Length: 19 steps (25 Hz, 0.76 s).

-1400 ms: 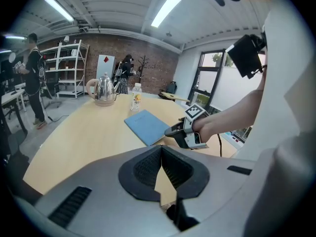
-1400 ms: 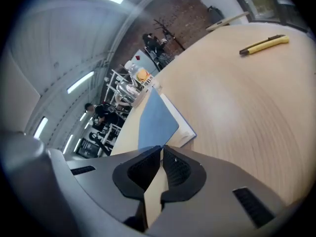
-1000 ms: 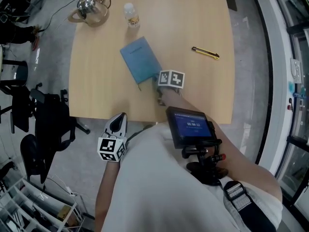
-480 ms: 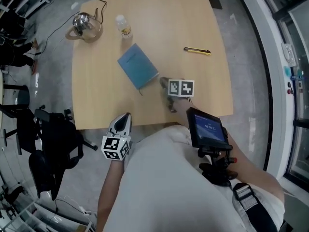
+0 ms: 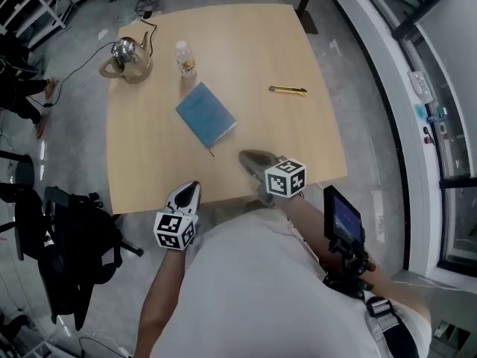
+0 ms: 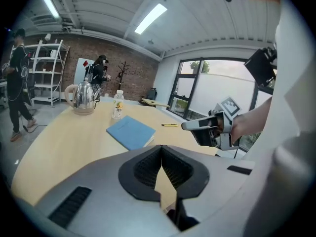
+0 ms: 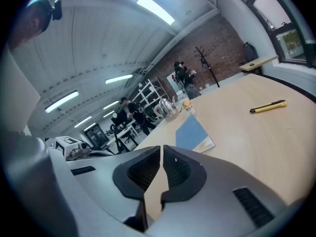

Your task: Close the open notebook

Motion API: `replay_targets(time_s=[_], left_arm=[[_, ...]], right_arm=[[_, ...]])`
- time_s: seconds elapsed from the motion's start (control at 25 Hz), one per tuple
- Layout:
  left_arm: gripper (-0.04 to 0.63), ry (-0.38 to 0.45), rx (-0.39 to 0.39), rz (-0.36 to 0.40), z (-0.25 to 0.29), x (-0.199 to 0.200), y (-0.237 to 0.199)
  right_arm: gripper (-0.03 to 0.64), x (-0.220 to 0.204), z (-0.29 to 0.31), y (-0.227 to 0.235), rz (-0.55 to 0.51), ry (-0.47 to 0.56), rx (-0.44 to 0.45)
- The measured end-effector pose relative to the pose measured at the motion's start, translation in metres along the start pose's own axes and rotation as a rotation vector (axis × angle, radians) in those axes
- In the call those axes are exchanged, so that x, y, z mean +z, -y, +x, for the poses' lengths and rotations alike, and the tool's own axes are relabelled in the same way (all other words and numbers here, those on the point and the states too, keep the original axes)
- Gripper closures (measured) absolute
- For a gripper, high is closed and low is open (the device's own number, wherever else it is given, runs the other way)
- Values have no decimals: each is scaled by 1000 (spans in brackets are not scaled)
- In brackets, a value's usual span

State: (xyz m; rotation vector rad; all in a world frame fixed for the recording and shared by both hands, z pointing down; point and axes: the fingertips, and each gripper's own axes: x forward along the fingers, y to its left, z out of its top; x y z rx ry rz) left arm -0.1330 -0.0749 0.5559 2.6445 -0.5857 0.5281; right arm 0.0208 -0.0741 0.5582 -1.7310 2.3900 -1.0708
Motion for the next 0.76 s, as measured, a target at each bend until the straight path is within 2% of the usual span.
replay_targets(time_s=[0.12,0.32,0.76], left_arm=[[590,14,-34,13,-2,1,8],[590,26,-76,35,-6,0,13],[589,21,-120,55,-19,-11,22]], right_arm=[[589,-3,-15,-26,-57,40,41],[589,-10,-27,-54,-186,48,65],[589,-37,-44,-71,-207,69,39]])
